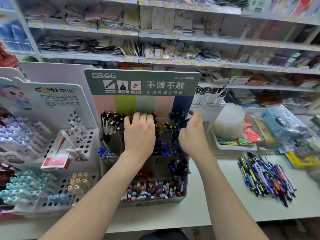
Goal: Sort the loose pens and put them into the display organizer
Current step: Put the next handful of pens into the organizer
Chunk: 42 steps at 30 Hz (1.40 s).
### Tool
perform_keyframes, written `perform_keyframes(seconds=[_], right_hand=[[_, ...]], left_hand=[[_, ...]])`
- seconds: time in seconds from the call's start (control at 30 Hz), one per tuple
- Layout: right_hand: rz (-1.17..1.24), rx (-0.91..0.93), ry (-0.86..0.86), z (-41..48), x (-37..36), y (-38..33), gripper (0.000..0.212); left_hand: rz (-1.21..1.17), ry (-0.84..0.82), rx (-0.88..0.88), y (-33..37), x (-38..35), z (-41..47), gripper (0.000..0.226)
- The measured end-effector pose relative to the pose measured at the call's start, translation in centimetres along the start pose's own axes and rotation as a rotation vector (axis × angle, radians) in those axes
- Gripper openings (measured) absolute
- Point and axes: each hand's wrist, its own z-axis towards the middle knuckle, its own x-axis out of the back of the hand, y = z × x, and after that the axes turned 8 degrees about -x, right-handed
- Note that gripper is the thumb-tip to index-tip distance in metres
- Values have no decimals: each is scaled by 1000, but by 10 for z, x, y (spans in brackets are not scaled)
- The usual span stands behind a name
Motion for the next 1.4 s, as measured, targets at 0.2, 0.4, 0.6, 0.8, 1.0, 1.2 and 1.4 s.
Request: perform_keyframes(seconds=[0.2, 0.4, 0.6, 0.8, 1.0, 1.2, 1.4], right_hand=[[-57, 114, 27, 14, -8, -5, 69], [-92, 117, 22, 13, -12, -1, 75], [60, 104, -4, 20, 2, 10, 58], [29, 293, 30, 14, -3, 3, 56], [-9, 297, 140, 17, -13, 13, 55], [68, 329, 102, -1, -11, 18, 70], [180, 358, 343, -43, 1, 39, 41]], left_hand=[[-25, 24, 100, 9, 0, 5, 30], [-304, 107, -171, 22, -10, 0, 50], [-355, 156, -127, 19, -30, 13, 20], [-200, 237, 48, 11, -19, 23, 32], [-214, 208, 8, 2, -15, 15, 14], [-422, 182, -70, 3, -9, -8, 33], [-606, 324, -82, 33, 2, -24, 21]])
